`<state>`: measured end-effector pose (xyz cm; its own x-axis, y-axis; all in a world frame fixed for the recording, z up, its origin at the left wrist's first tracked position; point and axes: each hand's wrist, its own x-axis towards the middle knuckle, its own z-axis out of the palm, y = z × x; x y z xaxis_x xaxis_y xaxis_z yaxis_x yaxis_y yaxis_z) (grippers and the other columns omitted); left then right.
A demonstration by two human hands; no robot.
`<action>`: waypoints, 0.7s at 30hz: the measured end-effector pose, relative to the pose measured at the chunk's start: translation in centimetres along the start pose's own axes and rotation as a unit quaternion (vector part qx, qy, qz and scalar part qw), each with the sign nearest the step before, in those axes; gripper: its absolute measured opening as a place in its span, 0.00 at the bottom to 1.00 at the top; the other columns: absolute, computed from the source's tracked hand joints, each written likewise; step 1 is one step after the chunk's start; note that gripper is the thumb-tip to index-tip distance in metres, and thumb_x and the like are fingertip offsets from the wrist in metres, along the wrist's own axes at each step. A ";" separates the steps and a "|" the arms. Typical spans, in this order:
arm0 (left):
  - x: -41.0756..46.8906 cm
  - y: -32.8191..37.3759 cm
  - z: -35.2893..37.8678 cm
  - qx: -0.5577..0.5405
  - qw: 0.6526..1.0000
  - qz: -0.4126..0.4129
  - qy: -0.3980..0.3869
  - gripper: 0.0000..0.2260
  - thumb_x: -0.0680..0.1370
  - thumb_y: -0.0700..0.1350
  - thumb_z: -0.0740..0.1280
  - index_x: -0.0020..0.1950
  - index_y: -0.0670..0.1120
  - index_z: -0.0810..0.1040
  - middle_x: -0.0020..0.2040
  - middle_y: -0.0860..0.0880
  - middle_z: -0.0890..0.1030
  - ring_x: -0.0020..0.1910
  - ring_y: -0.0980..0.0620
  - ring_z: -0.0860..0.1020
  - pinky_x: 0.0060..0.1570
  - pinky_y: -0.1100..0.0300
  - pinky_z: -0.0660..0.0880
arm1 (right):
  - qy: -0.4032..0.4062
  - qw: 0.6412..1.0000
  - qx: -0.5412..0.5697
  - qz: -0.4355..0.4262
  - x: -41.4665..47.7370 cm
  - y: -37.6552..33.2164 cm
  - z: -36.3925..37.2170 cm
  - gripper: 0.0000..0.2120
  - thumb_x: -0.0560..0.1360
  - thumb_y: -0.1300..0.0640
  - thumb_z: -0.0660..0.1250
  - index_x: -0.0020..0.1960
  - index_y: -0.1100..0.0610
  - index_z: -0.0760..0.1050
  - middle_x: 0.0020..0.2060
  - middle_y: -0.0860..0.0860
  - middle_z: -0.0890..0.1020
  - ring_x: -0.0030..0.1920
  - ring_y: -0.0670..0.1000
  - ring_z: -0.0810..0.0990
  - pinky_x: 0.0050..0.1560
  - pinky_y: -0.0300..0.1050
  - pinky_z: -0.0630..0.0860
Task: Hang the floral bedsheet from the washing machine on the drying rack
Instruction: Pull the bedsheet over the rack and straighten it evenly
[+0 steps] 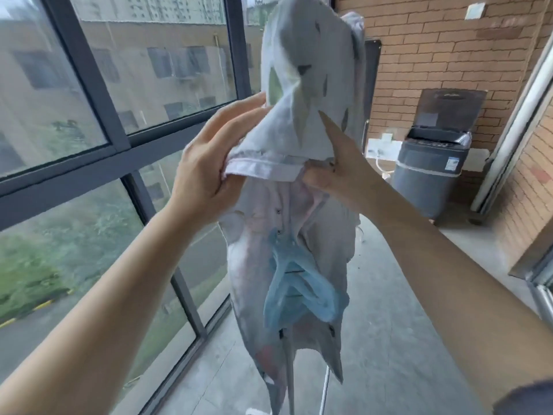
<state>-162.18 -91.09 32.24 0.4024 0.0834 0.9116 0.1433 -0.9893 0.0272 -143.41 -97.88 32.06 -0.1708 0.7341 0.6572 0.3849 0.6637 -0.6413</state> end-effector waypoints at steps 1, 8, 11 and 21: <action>-0.2 0.2 0.2 0.013 1.000 -0.013 0.023 0.19 0.74 0.27 0.61 0.65 0.36 0.73 0.64 0.45 0.74 0.66 0.50 0.72 0.64 0.54 0.70 | -0.022 1.000 0.005 -0.018 0.1 0.5 -0.4 0.27 0.67 0.51 0.67 0.64 0.45 0.63 0.56 0.42 0.73 0.56 0.35 0.73 0.57 0.35 0.69; -0.8 3.6 1.8 0.090 0.982 -0.145 0.081 0.23 0.72 0.22 0.61 0.64 0.38 0.74 0.61 0.52 0.75 0.62 0.54 0.74 0.61 0.57 0.71 | -0.082 0.992 0.027 -0.088 0.4 2.4 -2.5 0.15 0.72 0.56 0.65 0.55 0.63 0.72 0.43 0.55 0.79 0.43 0.51 0.79 0.40 0.45 0.74; -0.9 4.3 0.8 0.137 0.966 -0.193 0.101 0.18 0.72 0.24 0.60 0.57 0.39 0.77 0.52 0.56 0.78 0.50 0.60 0.77 0.49 0.61 0.73 | -0.089 0.990 0.035 -0.101 0.4 2.8 -2.2 0.13 0.72 0.60 0.66 0.51 0.69 0.72 0.37 0.64 0.76 0.37 0.64 0.74 0.35 0.53 0.71; -1.6 10.7 2.4 0.248 0.895 -0.342 0.144 0.08 0.73 0.42 0.63 0.49 0.52 0.77 0.44 0.58 0.78 0.45 0.55 0.76 0.41 0.61 0.72 | -0.205 0.971 0.038 -0.120 0.3 6.1 -4.8 0.08 0.71 0.68 0.65 0.47 0.58 0.73 0.32 0.45 0.73 0.32 0.41 0.71 0.33 0.31 0.65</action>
<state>-159.15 -101.54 30.07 -0.1715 0.5442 0.8212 0.6793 -0.5384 0.4987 -136.73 -94.33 30.24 -0.5997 0.5428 0.5880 0.2250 0.8195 -0.5271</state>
